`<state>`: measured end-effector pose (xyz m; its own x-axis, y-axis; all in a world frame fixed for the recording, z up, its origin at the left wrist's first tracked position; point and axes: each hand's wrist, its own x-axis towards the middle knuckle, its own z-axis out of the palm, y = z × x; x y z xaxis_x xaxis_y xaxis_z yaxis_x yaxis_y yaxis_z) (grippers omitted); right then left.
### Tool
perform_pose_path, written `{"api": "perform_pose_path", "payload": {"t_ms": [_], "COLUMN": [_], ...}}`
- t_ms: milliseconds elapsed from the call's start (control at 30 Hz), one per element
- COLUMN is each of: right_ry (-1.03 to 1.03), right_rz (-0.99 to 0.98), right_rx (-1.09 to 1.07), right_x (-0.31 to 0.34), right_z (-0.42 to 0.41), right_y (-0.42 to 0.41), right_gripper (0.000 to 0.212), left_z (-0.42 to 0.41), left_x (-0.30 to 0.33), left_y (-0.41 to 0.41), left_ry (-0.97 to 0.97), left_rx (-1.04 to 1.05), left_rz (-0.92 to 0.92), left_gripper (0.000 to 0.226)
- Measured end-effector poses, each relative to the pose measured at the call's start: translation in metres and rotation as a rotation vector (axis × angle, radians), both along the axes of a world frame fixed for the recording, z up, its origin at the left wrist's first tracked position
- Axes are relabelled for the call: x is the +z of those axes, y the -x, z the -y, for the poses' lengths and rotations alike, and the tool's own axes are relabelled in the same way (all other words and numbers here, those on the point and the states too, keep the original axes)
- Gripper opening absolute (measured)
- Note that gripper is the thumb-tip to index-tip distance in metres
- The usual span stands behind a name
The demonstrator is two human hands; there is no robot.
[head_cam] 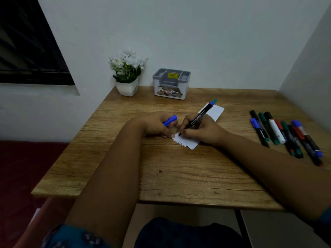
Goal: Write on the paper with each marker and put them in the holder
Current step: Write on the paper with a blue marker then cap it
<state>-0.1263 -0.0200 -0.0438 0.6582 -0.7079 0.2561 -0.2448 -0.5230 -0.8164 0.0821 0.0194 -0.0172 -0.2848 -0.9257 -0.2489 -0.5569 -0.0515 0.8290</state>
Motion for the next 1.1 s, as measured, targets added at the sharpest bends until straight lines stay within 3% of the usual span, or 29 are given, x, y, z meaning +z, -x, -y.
{"api": "perform_pose_path", "payload": {"t_ms": [167, 1100], "right_ry": [0.027, 0.077], "right_rz": [-0.064, -0.101], "right_rx": [0.054, -0.034], "right_x": [0.0006, 0.0029], "right_z": [-0.0032, -0.0018], "right_y": [-0.0030, -0.0016], "right_gripper": [0.003, 0.004], "left_z": [-0.0008, -0.0023], "left_x": [0.0018, 0.0013], "left_y": [-0.0014, -0.0011], "left_ry": [-0.004, 0.007], "left_rx": [-0.023, 0.026], "left_rz": [0.013, 0.043], "left_gripper": [0.030, 0.030]}}
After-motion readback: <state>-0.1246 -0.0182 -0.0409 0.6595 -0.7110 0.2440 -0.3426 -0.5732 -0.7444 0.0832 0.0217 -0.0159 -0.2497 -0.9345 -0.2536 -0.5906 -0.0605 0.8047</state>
